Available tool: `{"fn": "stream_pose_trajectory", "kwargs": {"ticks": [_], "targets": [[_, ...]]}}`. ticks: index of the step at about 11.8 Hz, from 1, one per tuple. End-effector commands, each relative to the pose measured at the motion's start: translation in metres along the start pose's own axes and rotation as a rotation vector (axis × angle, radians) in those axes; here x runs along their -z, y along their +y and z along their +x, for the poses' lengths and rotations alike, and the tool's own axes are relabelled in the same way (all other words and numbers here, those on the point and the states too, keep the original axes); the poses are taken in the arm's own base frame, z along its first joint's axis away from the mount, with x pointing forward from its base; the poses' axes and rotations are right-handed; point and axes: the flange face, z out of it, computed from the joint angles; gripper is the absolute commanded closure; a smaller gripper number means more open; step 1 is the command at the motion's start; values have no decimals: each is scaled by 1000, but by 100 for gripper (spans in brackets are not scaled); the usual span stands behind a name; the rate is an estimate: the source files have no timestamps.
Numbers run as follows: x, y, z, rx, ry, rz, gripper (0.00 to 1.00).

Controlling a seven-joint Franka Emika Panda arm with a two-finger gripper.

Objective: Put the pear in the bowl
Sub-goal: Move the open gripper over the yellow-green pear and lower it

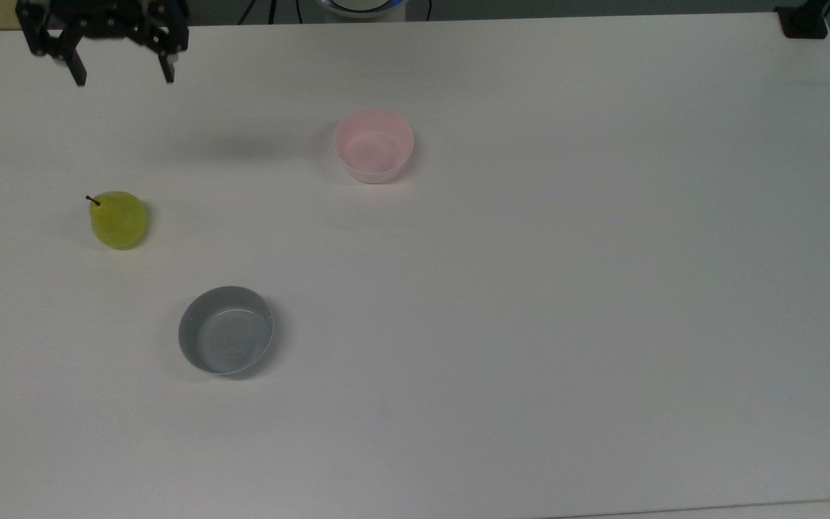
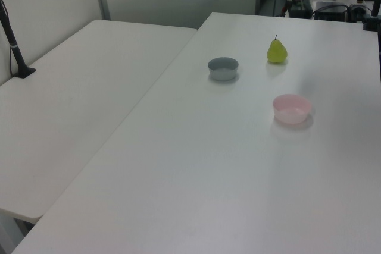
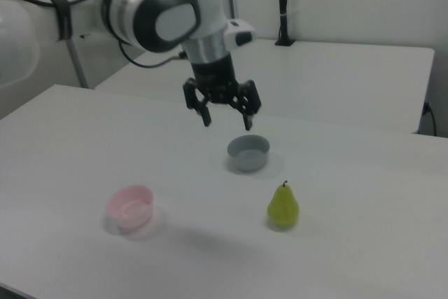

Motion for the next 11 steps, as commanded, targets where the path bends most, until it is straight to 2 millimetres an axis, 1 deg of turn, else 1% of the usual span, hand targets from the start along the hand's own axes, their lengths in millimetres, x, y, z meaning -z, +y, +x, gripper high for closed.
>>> {"fn": "stream_pose_trajectory", "kwargs": {"ticks": [1, 3, 4, 5, 6, 7, 9, 10, 11], "targets": [[-44, 37, 7, -66, -9, -31, 0], [-94, 58, 10, -94, -45, -34, 0], [-109, 63, 11, -95, -57, -32, 0], [-129, 72, 8, -122, -78, -23, 0], [-152, 73, 11, -130, -96, -11, 0], [-164, 80, 16, -137, -100, -12, 0], [-190, 83, 18, -183, -129, -9, 0], [-200, 82, 19, -182, -134, -9, 0], [-197, 83, 26, -186, -84, -28, 0]]}}
